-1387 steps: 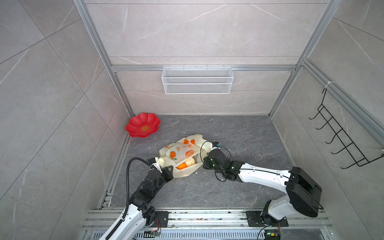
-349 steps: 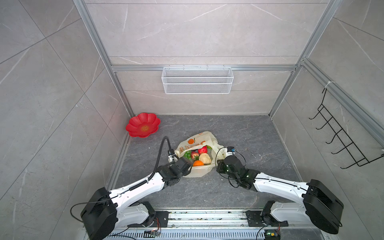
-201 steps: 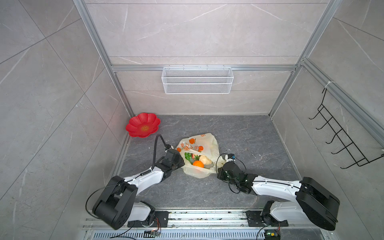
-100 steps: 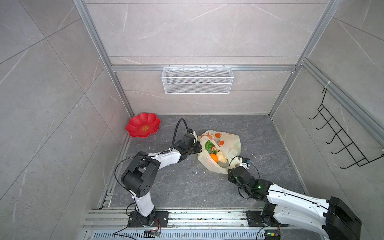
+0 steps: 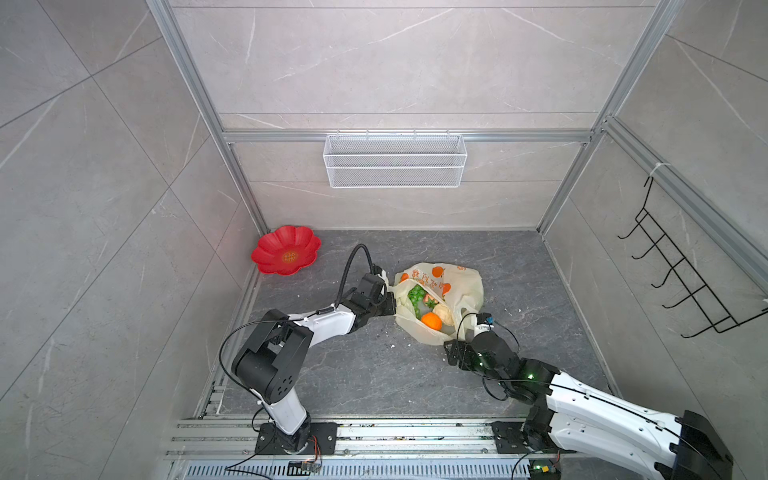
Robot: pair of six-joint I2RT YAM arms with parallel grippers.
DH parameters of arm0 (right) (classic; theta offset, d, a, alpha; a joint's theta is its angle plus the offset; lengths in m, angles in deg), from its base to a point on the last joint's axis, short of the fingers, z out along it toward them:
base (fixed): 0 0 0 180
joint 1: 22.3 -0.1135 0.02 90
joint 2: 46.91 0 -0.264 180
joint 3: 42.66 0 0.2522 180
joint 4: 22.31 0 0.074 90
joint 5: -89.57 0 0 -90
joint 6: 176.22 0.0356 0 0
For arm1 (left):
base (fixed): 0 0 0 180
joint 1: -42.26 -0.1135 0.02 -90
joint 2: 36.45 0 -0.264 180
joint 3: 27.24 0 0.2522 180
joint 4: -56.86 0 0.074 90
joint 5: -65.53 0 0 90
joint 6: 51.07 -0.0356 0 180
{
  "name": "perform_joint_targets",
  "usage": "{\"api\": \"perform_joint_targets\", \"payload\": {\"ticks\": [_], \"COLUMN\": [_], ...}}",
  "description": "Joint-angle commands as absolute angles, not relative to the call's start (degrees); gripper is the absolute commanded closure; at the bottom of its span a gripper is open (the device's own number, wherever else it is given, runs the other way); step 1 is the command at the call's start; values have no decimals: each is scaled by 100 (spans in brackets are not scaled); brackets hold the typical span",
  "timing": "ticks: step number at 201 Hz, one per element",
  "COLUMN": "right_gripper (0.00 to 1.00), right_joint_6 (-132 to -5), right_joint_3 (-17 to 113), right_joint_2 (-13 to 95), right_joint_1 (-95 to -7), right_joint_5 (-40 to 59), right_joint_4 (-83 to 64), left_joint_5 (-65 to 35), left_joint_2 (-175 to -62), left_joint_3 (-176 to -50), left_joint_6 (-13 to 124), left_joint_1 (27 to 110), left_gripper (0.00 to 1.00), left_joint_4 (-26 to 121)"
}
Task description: Take the fake fruits out of the plastic bag
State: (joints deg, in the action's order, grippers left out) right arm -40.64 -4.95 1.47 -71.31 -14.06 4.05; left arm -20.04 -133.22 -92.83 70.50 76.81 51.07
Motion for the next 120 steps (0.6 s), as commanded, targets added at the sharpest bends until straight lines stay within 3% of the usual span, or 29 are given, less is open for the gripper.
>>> {"api": "perform_joint_targets", "payload": {"ticks": [1, 53, 86, 106, 120], "right_gripper": [9, 7, 7, 7, 7], "right_joint_6": [-4405, -4315, -4594, -4799, -4873], "right_joint_3": [-506, 332, 767, 1058, 1163], "right_joint_2": [-279, -967, -902, -715, -683], "right_joint_1": [-7182, -7191, -7195, -7194, -7195], "right_joint_5": [-1255, -2294, -2478, -2550, -2574], "right_joint_4": [776, 2785, 3165, 3259, 3243], "left_joint_5": [-2141, -2714, -2815, -2859, -2851], "left_joint_2": [-13097, -13048, -12988, -12847, -12595], "left_joint_3": [-9300, -9299, -9244, -9258, -9250], "left_joint_6": [6715, 6512, 6563, 6613, 6575], "left_joint_1": [7842, 8264, 8295, 8296, 8298], "left_gripper": [87, 86, 83, 73, 57], "left_joint_4": [5273, 5202, 5226, 5017, 4810]}}
